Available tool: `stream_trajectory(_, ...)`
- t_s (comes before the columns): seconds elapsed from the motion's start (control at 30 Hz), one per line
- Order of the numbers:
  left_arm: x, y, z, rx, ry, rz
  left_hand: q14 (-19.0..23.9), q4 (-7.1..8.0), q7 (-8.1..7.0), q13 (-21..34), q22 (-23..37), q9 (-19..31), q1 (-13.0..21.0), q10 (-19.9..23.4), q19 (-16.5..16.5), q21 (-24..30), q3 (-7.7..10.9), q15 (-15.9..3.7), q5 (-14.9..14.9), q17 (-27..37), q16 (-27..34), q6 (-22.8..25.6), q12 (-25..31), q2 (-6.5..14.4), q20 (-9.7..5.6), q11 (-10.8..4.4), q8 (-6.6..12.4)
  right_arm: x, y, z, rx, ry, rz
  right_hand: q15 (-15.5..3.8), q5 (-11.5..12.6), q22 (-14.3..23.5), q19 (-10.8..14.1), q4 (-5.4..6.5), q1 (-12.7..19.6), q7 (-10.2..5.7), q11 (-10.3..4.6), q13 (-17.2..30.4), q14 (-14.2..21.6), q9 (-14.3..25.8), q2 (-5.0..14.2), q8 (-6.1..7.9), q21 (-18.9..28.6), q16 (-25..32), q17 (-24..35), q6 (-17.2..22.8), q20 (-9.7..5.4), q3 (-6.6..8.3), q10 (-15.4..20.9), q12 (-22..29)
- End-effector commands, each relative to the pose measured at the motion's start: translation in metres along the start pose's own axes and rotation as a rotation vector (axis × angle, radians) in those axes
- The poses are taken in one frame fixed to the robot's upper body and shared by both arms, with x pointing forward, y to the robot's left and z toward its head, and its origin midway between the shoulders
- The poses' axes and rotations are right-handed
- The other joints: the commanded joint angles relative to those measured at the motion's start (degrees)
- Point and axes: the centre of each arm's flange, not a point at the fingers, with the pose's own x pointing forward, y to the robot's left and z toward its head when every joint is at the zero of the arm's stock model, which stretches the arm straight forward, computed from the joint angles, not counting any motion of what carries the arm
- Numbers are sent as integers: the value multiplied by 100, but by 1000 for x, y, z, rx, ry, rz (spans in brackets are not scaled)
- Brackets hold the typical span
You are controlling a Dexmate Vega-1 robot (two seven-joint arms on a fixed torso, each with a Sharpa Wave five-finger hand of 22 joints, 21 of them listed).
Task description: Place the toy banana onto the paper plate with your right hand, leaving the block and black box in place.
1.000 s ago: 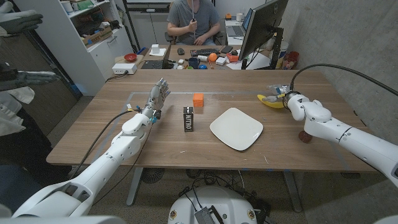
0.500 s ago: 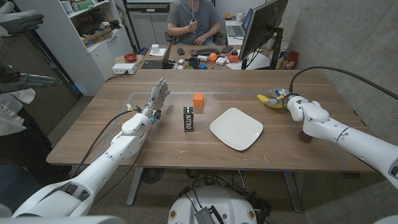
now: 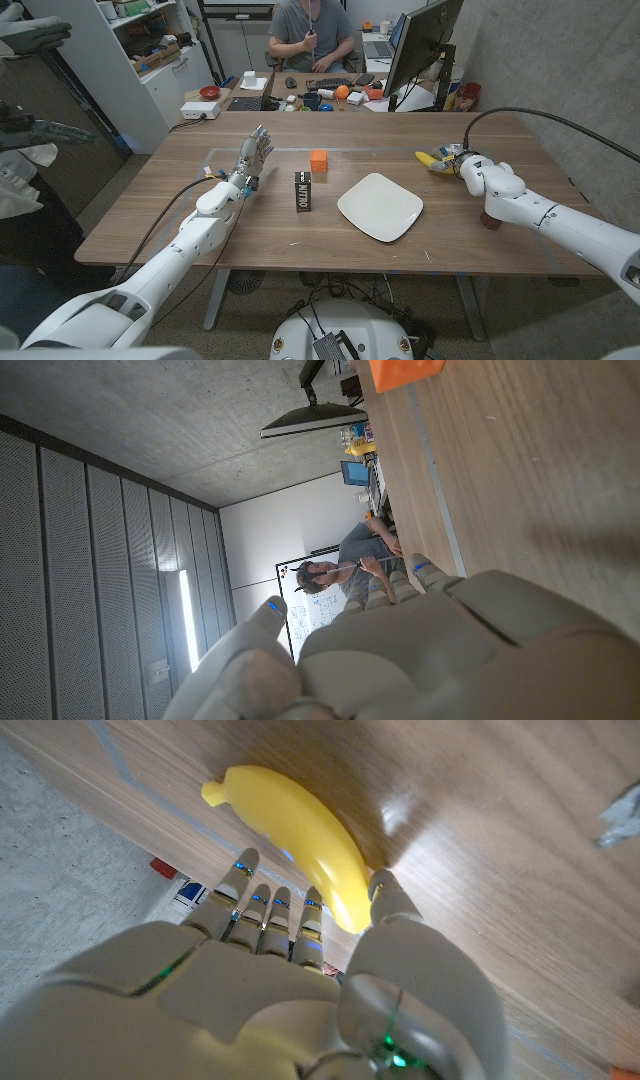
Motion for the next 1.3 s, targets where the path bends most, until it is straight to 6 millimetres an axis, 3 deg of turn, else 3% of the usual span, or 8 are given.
stream_trajectory(0.03,2,-1,0,1,-1,-2,-608,1,39,13,32,29,42,-276,14,-6,-9,44,39,26,-24,-23,3,550,-1,28,-21,3,0,0,-11,11,-9,-230,61,44,753,75,260,-24,-4,36,896,3,90,71,238,313,175,327,-68,104,675,210)
stream_trajectory(0.23,2,-1,0,2,-1,-1,-608,1,34,13,32,30,41,-278,19,-16,-11,44,39,26,-25,-22,2,549,0,26,-20,4,0,1,-18,24,-13,-413,63,73,1363,84,470,-45,-6,46,1631,-6,250,179,474,629,373,811,-112,189,1223,378)
stream_trajectory(0.33,2,-1,0,2,-2,-2,-608,1,36,13,32,29,41,-279,19,-22,-13,44,39,26,-26,-24,1,549,-1,26,-21,4,0,2,-36,19,-26,-595,62,102,1647,42,688,-56,-46,48,2028,-12,353,184,617,875,544,964,-174,240,1356,395)
stream_trajectory(0.47,3,-1,0,4,-1,-2,-608,1,34,13,32,30,41,-278,21,-27,-14,45,39,25,-26,-24,2,549,-2,28,-21,5,0,3,-33,23,-28,-755,17,275,2086,27,1106,-87,-110,72,2954,-4,370,70,1031,1762,1181,1056,-206,113,1594,339)
stream_trajectory(0.53,3,-1,0,3,0,-2,-606,1,35,13,32,30,41,-273,24,-29,-15,43,39,25,-26,-22,4,548,-1,27,-20,5,-1,3,-36,24,-30,-877,-6,474,2260,30,1372,-103,-148,107,3424,12,385,9,1372,2416,1689,1176,-325,-8,1855,363)
stream_trajectory(0.63,3,-1,0,3,-1,-2,-606,1,35,13,33,30,41,-270,25,-34,-17,44,39,25,-26,-22,5,548,-2,28,-21,5,-2,3,-33,28,-37,-990,-19,836,2323,70,1736,-116,-135,219,3662,41,470,-29,1896,3121,2273,1509,-346,-149,2457,565)
stream_trajectory(0.77,4,0,0,1,-1,-3,-605,0,41,13,33,30,41,-276,28,-41,-19,43,39,25,-27,-14,2,547,-2,38,-18,5,-5,4,-37,27,-54,-1010,-18,1002,2297,101,1899,-92,-117,297,3714,53,536,7,2123,3277,2355,1803,-349,-159,2797,723)
stream_trajectory(1.3,5,1,-1,-3,1,-8,-608,0,33,13,34,30,40,-278,31,-63,-24,41,39,26,-30,-17,1,546,-1,34,-20,-2,-33,9,8,-6,-145,-949,-25,1088,2226,212,1912,-82,-117,350,3671,61,580,-19,2254,3287,2337,1883,-316,-173,2770,730)
